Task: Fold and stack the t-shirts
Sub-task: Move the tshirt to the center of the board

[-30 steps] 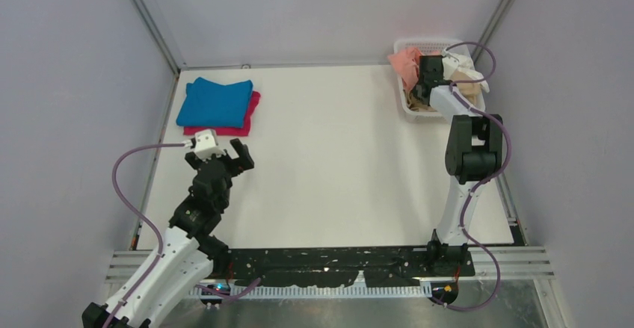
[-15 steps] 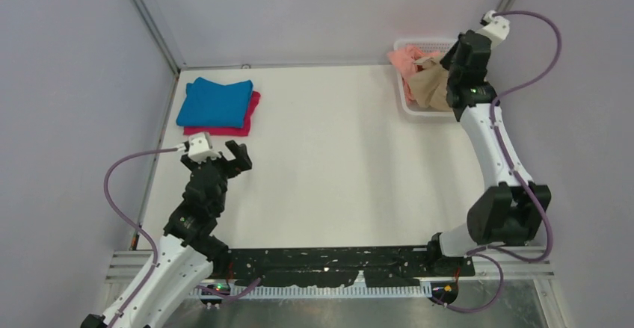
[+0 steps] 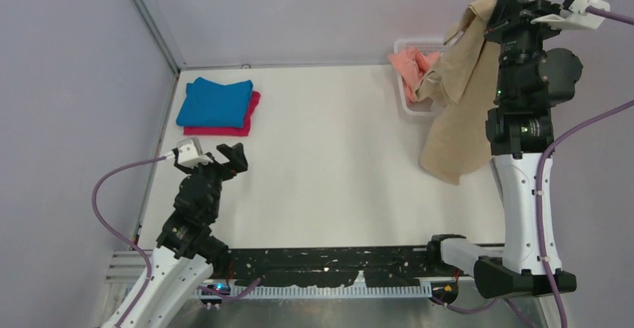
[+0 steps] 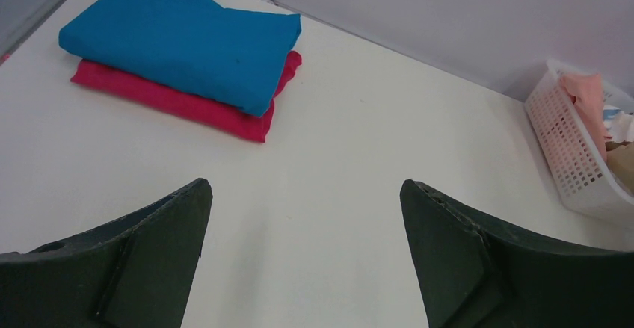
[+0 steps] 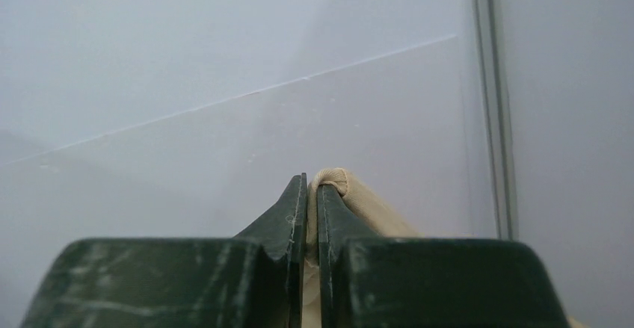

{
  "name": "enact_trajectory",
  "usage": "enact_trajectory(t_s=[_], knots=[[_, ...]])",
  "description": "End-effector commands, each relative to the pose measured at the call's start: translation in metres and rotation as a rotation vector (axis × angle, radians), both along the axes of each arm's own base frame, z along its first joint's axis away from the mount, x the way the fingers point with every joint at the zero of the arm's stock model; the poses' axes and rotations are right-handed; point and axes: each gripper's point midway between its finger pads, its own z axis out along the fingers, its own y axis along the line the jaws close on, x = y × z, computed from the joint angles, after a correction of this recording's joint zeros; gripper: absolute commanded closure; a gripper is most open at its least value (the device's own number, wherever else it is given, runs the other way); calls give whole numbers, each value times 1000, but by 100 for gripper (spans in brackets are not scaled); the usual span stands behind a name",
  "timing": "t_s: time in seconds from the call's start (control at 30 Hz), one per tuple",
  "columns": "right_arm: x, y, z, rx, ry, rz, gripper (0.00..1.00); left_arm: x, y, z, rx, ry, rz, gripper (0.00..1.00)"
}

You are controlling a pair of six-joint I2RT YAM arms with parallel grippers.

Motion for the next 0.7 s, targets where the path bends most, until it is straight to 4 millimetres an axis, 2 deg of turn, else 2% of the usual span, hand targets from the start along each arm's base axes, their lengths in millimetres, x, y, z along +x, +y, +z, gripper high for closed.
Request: enact_trajectory(t_s=[0.0,0.03,0.07,0.1,0.13,0.17,0.2,0.27,0.37,0.47,0.5,0.53,0.67], knots=[[-63,49,75,-102,-207,255,94,0,-4,5,-33,-24,-18,1],[-69,59,81,-126,-222,307,94,1,-6,5,-34,-23,-23,1],[-83,65,97,-127,-265,341,94,1,-7,5,-35,-22,-30,1],[-88,74,101,-148,-280,392,94,2,-9,4,-35,-15,-37,1],[-101,81,115,-150,-329,432,94,2,-10,4,-36,-9,-42,1],[-105,91,118,-171,-343,490,94,2,-12,3,-38,-3,-49,1],[-120,98,132,-161,-392,542,94,3,-13,2,-39,4,-54,1],[-136,116,143,-165,-436,665,94,3,-15,-1,-36,21,-64,1],[-150,144,148,-175,-459,843,94,4,-17,-5,-38,34,-66,1],[-162,176,144,-183,-469,966,94,5,-20,-6,-40,42,-78,1],[-160,183,143,-198,-471,976,94,5,-20,-6,-39,42,-82,1],[-167,197,141,-187,-471,1039,94,5,-21,-7,-40,45,-84,1],[-158,228,139,-175,-477,1094,94,5,-23,-8,-42,50,-93,1]])
